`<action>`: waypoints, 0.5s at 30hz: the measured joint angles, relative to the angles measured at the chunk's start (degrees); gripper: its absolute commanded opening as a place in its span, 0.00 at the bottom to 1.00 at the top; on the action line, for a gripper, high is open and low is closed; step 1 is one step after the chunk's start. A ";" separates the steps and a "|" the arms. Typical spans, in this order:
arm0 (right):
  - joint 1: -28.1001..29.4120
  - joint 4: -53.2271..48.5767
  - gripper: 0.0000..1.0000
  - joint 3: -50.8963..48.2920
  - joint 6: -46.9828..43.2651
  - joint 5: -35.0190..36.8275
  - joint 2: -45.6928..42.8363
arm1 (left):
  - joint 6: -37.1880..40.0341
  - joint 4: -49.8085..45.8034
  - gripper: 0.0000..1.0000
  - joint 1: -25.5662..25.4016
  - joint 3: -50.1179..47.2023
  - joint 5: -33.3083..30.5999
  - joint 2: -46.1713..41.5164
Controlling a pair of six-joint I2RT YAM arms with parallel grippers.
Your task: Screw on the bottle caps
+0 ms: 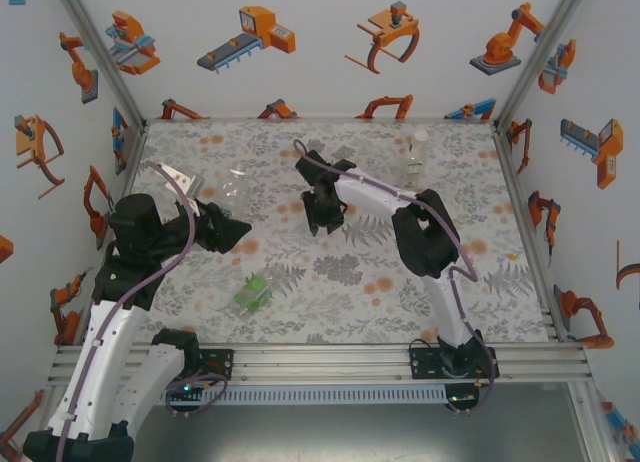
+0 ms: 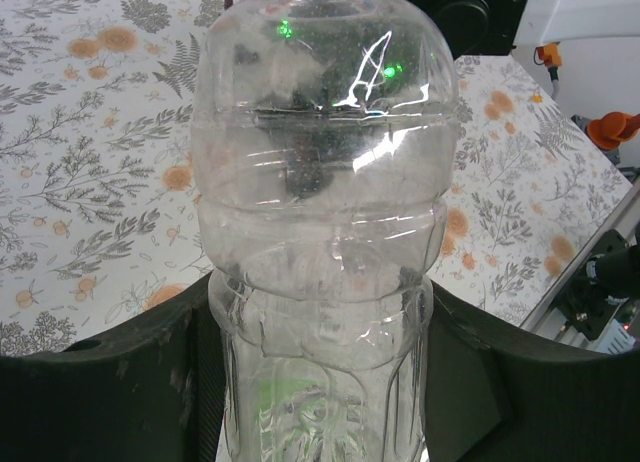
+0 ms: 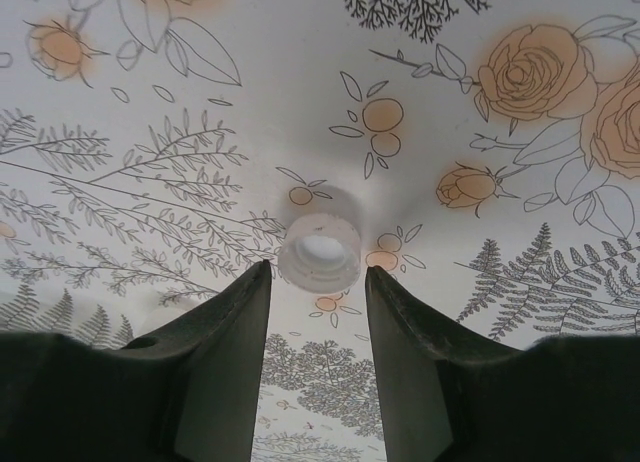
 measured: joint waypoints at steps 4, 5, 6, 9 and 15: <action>0.00 0.02 0.42 0.94 0.00 -0.04 -0.22 | -0.02 0.13 0.00 0.00 0.00 -0.02 0.00; 0.00 0.02 0.41 0.98 0.00 -0.02 -0.28 | -0.02 0.17 0.00 0.00 0.00 0.00 0.00; 0.00 0.02 0.41 1.01 0.00 -0.02 -0.31 | -0.07 0.26 0.00 0.00 0.00 -0.02 0.00; 0.00 0.00 0.40 1.07 0.00 -0.02 -0.33 | -0.20 0.33 0.00 0.00 0.00 0.00 0.00; 0.00 0.02 0.39 1.07 0.00 -0.20 -0.31 | -0.66 0.33 0.00 0.00 0.00 0.00 -0.17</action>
